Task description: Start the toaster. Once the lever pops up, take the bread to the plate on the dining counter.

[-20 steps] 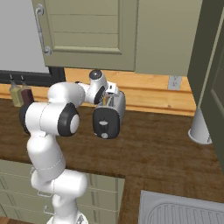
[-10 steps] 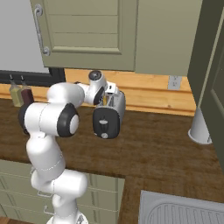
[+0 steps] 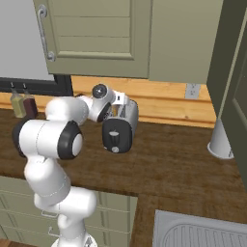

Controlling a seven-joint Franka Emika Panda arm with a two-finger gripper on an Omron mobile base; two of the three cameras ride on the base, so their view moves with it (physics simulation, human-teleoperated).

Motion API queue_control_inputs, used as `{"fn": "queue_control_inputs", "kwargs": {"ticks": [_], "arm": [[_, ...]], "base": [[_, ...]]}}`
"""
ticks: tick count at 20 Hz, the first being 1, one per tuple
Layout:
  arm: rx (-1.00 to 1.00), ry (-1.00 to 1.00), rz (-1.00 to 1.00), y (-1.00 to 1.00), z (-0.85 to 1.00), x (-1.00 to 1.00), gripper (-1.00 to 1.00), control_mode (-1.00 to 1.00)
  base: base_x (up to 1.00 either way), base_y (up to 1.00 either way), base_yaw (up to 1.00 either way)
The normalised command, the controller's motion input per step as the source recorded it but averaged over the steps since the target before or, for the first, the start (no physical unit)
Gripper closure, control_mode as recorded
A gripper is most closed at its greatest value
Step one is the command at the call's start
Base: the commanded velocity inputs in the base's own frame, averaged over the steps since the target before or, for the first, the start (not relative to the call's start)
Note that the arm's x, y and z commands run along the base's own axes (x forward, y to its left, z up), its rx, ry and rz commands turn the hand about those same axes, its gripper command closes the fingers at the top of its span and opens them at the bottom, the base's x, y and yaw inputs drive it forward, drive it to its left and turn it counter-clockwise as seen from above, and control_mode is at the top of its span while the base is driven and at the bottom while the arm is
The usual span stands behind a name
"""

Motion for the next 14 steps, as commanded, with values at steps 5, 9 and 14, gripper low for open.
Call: {"fn": "queue_control_inputs", "kwargs": {"ticks": [5, 9, 14], "arm": [[0.02, -0.19, 0.0, 0.0, 0.47, -0.36, 1.0, -1.0], [0.03, -0.15, 0.0, 0.0, 0.57, -0.53, 1.0, -1.0], [0.04, -0.08, 0.0, 0.0, 0.66, -0.67, 1.0, -1.0]], "base": [[0.0, 0.0, 0.0], [0.0, 0.0, 0.0], [0.0, 0.0, 0.0]]}}
